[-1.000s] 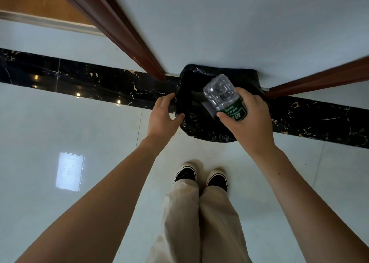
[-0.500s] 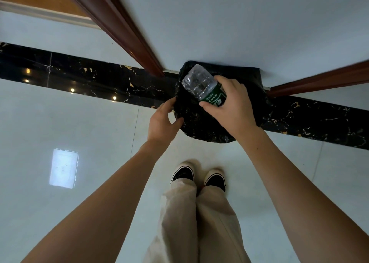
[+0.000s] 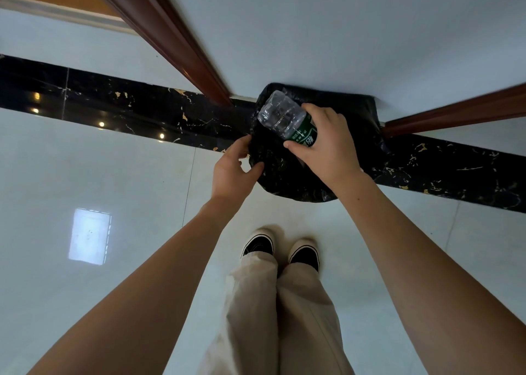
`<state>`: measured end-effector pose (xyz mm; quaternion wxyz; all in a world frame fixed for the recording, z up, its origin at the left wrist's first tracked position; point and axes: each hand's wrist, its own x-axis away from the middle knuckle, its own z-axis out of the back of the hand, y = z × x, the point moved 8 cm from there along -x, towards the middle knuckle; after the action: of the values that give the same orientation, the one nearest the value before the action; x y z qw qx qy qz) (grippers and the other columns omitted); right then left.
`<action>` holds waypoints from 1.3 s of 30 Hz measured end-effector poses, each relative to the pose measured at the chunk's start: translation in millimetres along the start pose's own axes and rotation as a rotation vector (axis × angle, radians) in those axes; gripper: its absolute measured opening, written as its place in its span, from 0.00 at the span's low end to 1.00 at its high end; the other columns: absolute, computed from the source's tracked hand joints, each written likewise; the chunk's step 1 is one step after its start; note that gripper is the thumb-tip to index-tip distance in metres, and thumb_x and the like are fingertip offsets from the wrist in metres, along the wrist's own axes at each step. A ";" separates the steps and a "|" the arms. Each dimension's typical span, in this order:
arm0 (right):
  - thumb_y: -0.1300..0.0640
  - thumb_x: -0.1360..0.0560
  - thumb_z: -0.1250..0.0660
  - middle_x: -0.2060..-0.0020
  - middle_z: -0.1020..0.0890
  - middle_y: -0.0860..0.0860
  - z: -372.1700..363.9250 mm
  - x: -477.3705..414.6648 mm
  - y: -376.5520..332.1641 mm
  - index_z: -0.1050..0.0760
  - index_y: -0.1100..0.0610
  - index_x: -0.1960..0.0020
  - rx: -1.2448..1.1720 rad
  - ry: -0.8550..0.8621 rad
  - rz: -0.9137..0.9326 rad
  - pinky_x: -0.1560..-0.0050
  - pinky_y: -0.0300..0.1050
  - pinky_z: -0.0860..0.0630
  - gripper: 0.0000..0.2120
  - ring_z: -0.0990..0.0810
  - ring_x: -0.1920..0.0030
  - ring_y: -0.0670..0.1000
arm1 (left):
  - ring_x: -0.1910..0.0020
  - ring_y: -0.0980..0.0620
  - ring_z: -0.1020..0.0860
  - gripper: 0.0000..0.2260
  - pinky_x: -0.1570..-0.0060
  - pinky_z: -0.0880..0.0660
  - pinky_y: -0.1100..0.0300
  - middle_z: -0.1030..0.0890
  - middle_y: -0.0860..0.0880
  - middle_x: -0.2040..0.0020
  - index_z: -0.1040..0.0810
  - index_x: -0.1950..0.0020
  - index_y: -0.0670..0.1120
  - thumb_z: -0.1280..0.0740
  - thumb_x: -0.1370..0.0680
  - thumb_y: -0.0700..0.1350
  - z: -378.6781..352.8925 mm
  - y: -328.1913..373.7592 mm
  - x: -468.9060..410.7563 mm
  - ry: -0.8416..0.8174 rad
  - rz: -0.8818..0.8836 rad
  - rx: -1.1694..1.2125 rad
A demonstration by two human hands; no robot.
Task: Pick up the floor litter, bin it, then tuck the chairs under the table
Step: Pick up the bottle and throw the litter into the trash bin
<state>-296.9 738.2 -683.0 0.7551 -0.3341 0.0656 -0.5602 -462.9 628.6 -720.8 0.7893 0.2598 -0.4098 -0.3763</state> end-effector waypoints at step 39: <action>0.53 0.23 0.30 0.34 0.26 0.61 102.2 74.9 -49.6 0.31 0.63 0.30 -0.030 0.234 0.021 0.33 0.57 0.29 0.26 0.29 0.31 0.59 | 0.35 0.54 0.30 0.23 0.38 0.34 0.64 0.25 0.53 0.35 0.30 0.29 0.48 0.30 0.23 0.48 75.1 118.1 53.7 0.005 -0.263 -0.250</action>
<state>-261.0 708.2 -555.2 0.7429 -0.2769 0.1653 -0.5865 -460.7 646.3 -571.9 0.7603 0.2120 -0.3206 -0.5236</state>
